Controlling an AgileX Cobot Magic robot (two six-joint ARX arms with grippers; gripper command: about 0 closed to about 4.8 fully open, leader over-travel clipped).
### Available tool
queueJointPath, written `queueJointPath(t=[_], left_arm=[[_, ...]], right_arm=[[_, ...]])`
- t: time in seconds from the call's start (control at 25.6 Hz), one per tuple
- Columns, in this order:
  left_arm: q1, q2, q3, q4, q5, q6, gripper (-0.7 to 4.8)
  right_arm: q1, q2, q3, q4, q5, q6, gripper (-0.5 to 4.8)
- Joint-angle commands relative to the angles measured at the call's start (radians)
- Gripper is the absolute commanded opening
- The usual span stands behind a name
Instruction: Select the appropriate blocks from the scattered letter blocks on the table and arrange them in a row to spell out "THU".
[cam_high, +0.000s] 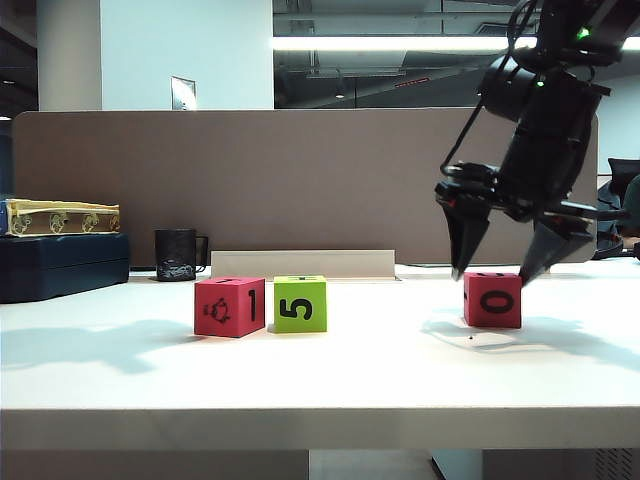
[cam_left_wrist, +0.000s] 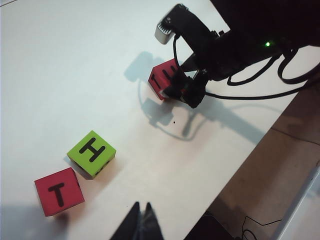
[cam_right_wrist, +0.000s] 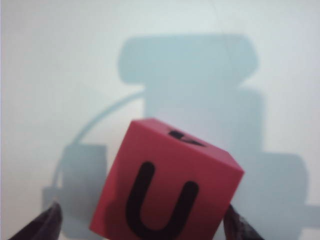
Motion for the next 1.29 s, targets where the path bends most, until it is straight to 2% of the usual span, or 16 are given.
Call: queueJointPath(t=[0.04,0.51,0.66,1.09,1.29], left_arm=[[0.0,-0.006,0.003,0.005,0.003,0.008,-0.06],[0.0,-0.006,0.003,0.006,0.003,0.008,-0.06],[0.0,-0.006,0.003,0.005,0.003,0.008,-0.06],[0.0,-0.021,0.007,0.002,-0.006,0.008,-0.06],[0.0,-0.022,0.007,-0.013,-0.048,0.008,-0.06]], right_arm=[[0.001,-0.007,0.025,0.015,-0.002,0.0,4.09],[0.001,-0.005,0.038,0.023,-0.001,0.019,4.07],[0.001,-0.005,0.038,0.029,-0.001,0.02,3.53],[0.004,0.04,0.038,0.007,0.018,0.024,3.55],[0.008,0.053,0.038,0.013,0.018,0.024,3.55]])
